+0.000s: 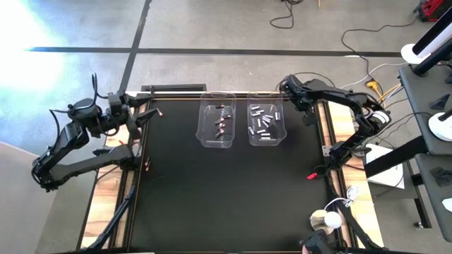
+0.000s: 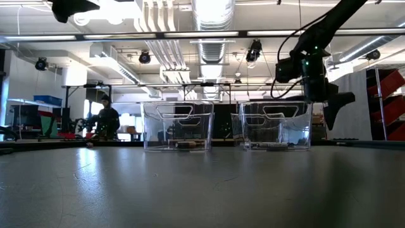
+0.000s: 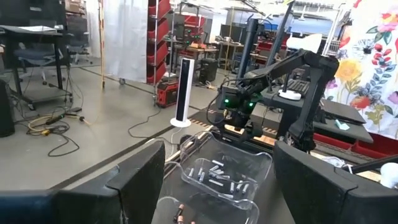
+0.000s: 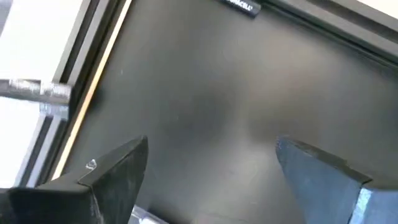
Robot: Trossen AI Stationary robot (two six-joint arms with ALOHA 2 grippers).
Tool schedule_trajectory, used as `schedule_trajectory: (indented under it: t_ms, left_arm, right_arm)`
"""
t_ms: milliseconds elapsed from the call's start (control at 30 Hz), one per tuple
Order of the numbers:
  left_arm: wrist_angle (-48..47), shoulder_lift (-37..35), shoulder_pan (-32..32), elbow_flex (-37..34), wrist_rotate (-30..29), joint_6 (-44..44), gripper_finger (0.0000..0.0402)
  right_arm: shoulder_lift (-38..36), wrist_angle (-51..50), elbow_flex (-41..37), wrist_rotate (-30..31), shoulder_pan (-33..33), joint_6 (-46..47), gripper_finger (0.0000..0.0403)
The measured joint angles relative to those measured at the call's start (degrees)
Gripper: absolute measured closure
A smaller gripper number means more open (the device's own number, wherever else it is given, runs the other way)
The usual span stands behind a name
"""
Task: Sort batteries
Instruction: Put the black battery into the left transparent bin
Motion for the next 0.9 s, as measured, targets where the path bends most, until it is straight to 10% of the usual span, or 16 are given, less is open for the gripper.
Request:
schedule_trajectory:
  t_ms: [900]
  left_arm:
    - [-1.35, 0.02, -0.01, -0.11, -9.16, -2.93, 0.0129]
  right_arm:
    - [6.34, 0.6, -1.29, 17.88, -6.54, 13.25, 0.0044]
